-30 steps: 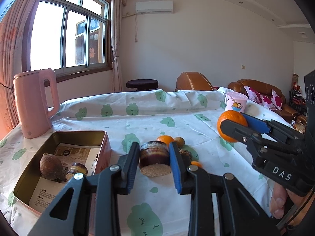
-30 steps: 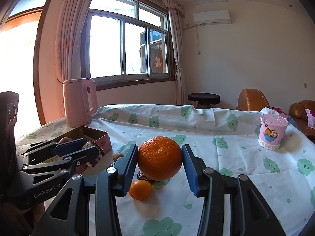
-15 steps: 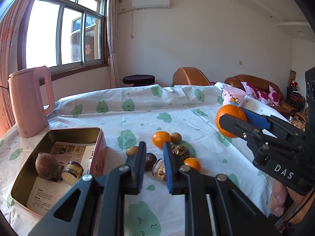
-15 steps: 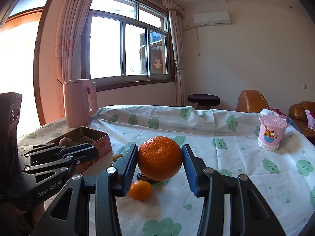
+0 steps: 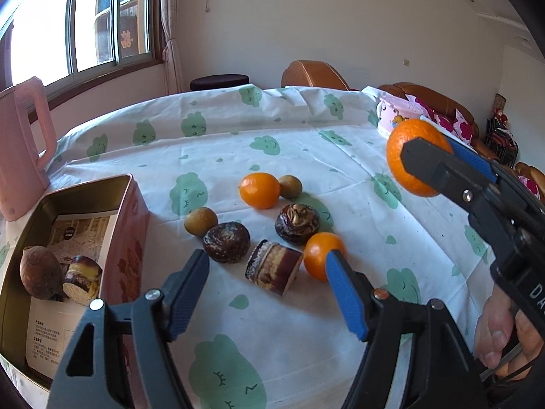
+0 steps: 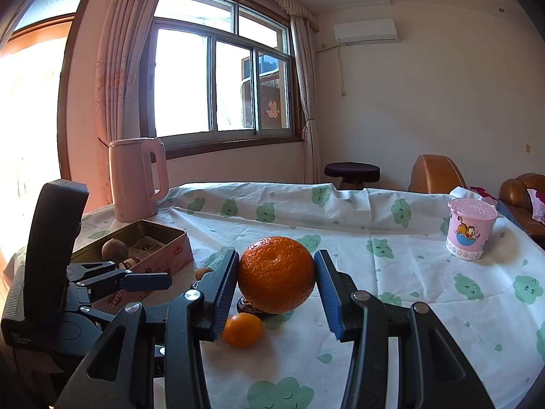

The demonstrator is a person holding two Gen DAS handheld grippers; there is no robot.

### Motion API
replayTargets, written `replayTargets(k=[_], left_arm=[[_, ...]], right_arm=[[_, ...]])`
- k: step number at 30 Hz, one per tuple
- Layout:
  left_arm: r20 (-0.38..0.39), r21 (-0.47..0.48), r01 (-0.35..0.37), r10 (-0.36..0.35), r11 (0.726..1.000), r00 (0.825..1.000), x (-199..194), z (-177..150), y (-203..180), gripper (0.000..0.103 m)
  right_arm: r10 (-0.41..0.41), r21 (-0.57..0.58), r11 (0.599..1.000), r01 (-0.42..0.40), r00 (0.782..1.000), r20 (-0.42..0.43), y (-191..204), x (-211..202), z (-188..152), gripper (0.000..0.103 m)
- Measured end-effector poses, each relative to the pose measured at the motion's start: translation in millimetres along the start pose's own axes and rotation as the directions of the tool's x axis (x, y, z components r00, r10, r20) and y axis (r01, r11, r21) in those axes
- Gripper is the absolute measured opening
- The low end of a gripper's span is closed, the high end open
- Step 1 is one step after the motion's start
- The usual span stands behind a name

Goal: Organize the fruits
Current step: 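Lift the dark striped jar with the left tool while the right tool lifts the orange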

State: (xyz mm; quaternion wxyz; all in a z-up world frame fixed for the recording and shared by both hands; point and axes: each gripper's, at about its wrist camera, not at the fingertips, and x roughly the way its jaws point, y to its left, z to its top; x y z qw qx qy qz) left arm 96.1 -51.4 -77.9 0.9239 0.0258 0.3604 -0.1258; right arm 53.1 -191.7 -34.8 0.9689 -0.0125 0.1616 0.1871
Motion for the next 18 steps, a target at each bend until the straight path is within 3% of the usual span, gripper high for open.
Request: replayTargets(k=[2, 3, 4, 7, 11, 18], left_arm=[[-0.034, 0.002, 0.014, -0.014, 1.000, 0.999, 6.2, 0.3, -0.8, 0.060], [-0.052, 0.002, 0.034, -0.034, 0.999, 0.998, 9.2, 0.3, -0.8, 0.038], [-0.059, -0.002, 0.038, -0.038, 0.999, 0.998, 10.6, 0.2, 0.1, 0.036], [-0.039, 0.003, 0.036, -0.036, 0.999, 0.999, 5.5, -0.9, -1.2, 0.035], [0.050, 0.015, 0.004, -0.005, 1.000, 0.999, -11.3, -1.7, -3.6, 0.035], [0.172, 0.012, -0.051, 0.049, 0.999, 0.984, -42.7, -8.9, 0.7, 0.035]], right_arm=[[0.000, 0.000, 1.000, 0.000, 1.000, 0.000, 0.1, -0.1, 0.0, 0.048], [0.000, 0.000, 1.000, 0.000, 1.000, 0.000, -0.1, 0.1, 0.0, 0.048], [0.000, 0.000, 1.000, 0.000, 1.000, -0.001, 0.0, 0.2, 0.0, 0.048], [-0.001, 0.001, 1.000, 0.001, 1.000, 0.000, -0.1, -0.5, -0.4, 0.048], [-0.003, -0.001, 1.000, 0.003, 1.000, 0.004, 0.0, -0.9, -0.7, 0.048], [-0.004, -0.020, 1.000, 0.004, 1.000, 0.011, 5.5, -1.7, -0.9, 0.048]])
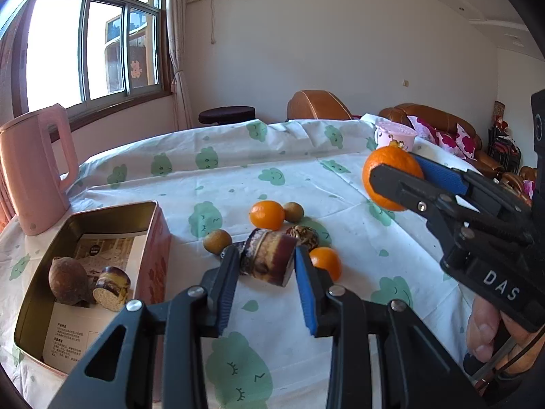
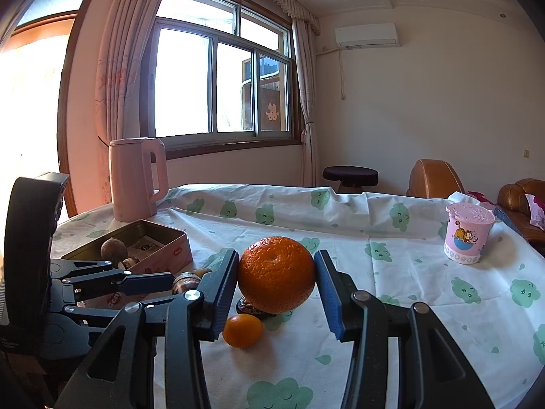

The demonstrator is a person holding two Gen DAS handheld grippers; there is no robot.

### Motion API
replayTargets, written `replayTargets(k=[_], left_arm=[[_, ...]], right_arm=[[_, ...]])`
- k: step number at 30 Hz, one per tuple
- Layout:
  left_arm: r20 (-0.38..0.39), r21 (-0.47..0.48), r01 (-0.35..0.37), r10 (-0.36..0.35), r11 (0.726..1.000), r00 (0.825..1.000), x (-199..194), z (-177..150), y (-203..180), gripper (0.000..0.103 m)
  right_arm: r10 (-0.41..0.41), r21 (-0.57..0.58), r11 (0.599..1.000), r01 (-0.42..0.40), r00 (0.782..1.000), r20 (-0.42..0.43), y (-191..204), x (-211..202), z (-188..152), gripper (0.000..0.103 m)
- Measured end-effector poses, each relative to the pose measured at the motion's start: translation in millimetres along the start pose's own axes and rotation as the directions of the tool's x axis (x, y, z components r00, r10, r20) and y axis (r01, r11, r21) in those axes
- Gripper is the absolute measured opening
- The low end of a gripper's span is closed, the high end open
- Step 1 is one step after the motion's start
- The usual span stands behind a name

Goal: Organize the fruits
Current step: 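Lift the dark striped jar with the left tool while the right tool lifts the orange, then carry the jar over the tin box while the right tool carries the orange there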

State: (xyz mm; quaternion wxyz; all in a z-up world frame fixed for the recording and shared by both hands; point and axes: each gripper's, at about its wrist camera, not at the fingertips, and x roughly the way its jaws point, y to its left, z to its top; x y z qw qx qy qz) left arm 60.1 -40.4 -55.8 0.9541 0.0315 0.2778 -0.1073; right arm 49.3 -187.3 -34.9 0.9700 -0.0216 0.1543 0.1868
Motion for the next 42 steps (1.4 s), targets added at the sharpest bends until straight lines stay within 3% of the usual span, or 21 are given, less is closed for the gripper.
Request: replayTargets(k=[20, 42], left_arm=[[0.039, -0.144, -0.191, 0.198, 0.971, 0.979, -40.1, -11.2, 82.1, 0.035], [-0.018, -0.239, -0.299, 0.303, 0.924, 0.953, -48.7, -29.6, 145.2, 0.035]], right_arm=[[0.182, -0.039, 0.982, -0.184, 0.982, -0.045, 69.7, 24.6, 13.5, 0.048], [0.323, -0.119, 0.934, -0.336, 0.939, -0.115, 151.2, 60.3, 15.4, 0.048]])
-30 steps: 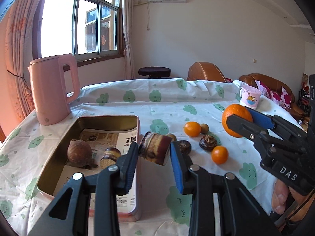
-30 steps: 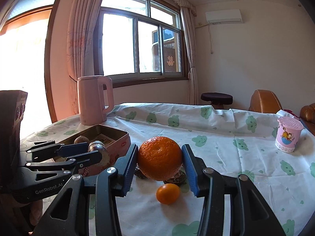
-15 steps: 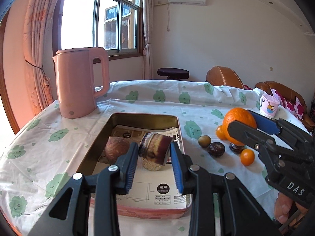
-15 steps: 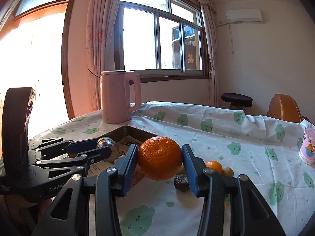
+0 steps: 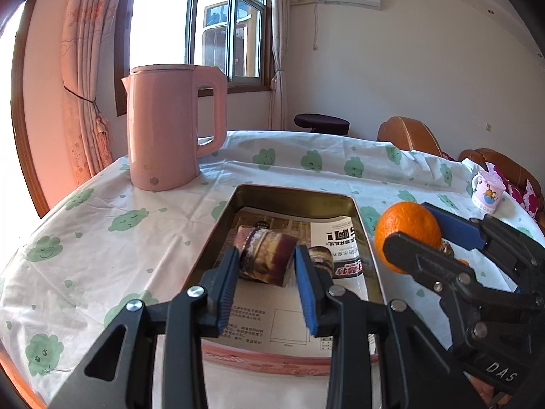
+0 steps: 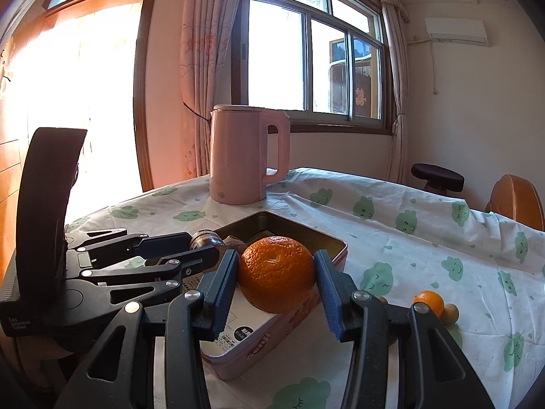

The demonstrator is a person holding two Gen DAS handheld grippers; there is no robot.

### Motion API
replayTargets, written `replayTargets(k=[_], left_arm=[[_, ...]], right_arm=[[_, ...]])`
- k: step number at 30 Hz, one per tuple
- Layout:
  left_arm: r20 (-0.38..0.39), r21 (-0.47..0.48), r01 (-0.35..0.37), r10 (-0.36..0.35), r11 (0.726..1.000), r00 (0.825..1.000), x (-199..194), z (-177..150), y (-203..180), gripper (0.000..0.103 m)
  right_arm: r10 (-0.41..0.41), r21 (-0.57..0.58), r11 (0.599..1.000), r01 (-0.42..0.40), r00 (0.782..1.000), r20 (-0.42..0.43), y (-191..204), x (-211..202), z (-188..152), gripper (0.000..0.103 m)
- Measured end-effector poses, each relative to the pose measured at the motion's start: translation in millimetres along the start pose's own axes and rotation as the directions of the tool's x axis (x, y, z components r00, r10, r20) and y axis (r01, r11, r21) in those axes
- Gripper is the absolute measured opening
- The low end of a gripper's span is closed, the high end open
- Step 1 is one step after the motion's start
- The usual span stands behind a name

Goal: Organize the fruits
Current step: 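Carry the jar over the tin box while the right tool carries the orange there, then open the left tool to drop the jar in the tin while the right tool releases the orange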

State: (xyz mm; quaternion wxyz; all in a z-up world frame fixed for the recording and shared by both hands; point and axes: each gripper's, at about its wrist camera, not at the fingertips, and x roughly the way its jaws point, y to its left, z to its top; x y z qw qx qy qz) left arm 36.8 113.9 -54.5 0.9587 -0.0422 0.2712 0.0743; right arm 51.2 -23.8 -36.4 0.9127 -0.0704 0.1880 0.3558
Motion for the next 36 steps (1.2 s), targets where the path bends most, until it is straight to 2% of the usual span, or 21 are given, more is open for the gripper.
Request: replayTargets(k=[13, 27, 36], left_arm=[[-0.044, -0.009, 0.010, -0.010, 1.000, 0.999, 7.3, -8.0, 11.2, 0.035], [-0.083, -0.011, 0.007, -0.008, 1.000, 0.996, 17.1, -13.3, 13.0, 0.035], [-0.085, -0.011, -0.005, 0.004, 1.000, 0.996, 19.0, -14.0, 13.2, 0.036]], right_arm=[[0.033, -0.023, 0.999, -0.035, 0.998, -0.054, 15.5, 20.7, -2.8, 0.048], [0.073, 0.020, 0.997, -0.071, 0.985, -0.157, 9.6, 40.8, -4.9, 0.048], [0.075, 0.028, 0.997, -0.071, 0.981, -0.181, 8.5, 45.9, -5.4, 0.049]])
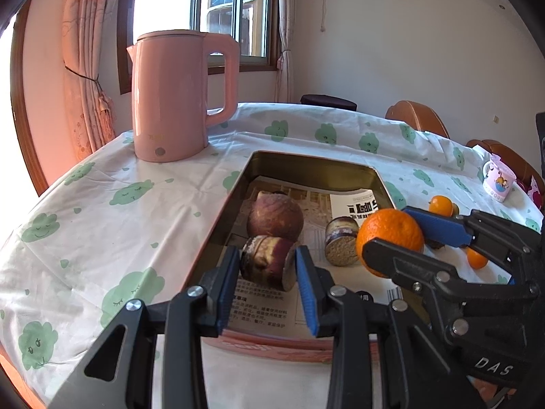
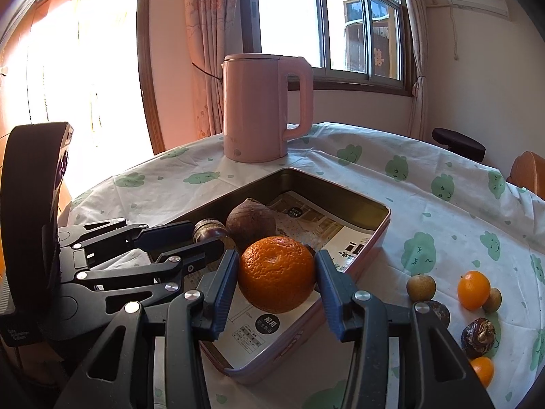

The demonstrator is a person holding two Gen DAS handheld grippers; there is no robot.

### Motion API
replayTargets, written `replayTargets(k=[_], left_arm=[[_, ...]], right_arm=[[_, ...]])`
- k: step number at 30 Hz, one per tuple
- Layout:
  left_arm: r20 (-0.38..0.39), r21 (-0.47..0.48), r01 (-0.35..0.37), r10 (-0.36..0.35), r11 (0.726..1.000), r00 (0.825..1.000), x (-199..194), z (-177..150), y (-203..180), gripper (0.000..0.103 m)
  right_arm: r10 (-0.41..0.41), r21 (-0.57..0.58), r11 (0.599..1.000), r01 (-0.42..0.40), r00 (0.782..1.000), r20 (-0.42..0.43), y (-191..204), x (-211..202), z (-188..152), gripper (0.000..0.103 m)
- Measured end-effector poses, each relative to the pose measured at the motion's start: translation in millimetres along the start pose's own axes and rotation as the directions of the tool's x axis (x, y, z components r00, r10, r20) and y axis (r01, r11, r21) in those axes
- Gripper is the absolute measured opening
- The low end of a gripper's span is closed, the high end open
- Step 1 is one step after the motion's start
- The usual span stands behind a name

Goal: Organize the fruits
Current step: 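Open the left tool to drop the jar in the tin while the right tool releases the orange, then grasp a small tangerine with the right tool while the left tool moves toward a dark round fruit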

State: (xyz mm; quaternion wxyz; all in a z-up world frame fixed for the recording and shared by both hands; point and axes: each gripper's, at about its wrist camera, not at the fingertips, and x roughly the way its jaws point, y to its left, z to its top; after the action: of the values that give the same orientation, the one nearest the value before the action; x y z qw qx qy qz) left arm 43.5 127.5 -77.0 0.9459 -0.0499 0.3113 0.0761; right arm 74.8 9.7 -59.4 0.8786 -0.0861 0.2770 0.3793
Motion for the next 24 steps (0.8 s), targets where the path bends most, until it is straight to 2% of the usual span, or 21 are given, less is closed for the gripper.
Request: replayTargets(k=[2, 5, 10, 13, 17, 22, 24], left_arm=[[0.001, -0.003, 0.001, -0.001, 1.000, 1.000, -0.7, 0.0, 0.7, 0.037], [0.008, -0.011, -0.018, 0.018, 1.000, 1.000, -3.0, 0.5, 3.6, 0.046], [0.064, -0.027, 0.003, -0.001, 1.000, 0.998, -19.5, 3.3, 4.7, 0.076], [0.085, -0.021, 0.012, -0.010, 1.000, 0.996, -25.7, 5.1, -0.8, 0.077], [0.085, -0.006, 0.037, -0.036, 0.999, 0.996, -26.7, 4.6, -14.7, 0.077], [0.073, 0.048, 0.066, -0.070, 0.997, 0.995, -25.6, 1.5, -42.0, 0.077], [0.067, 0.069, 0.081, -0.086, 0.994, 0.994, -25.6, 0.7, -53.2, 0.077]], right_arm=[[0.000, 0.001, 1.000, 0.000, 1.000, 0.001, 0.0, 0.2, -0.2, 0.049], [-0.002, 0.001, 1.000, 0.002, 1.000, 0.007, -0.4, -0.6, -0.5, 0.051], [-0.055, -0.005, 0.998, 0.055, 0.997, 0.049, -3.8, -14.0, -4.0, 0.058], [-0.124, -0.019, 0.992, 0.126, 0.990, 0.069, -13.2, -31.9, -8.2, 0.060], [-0.190, 0.060, 0.981, 0.185, 0.978, 0.086, -50.0, -66.9, -15.8, 0.067], [-0.311, 0.153, 0.940, 0.304, 0.950, 0.025, -100.5, -95.7, -37.5, 0.068], [-0.326, 0.183, 0.929, 0.321, 0.945, -0.004, -114.7, -100.7, -47.0, 0.068]])
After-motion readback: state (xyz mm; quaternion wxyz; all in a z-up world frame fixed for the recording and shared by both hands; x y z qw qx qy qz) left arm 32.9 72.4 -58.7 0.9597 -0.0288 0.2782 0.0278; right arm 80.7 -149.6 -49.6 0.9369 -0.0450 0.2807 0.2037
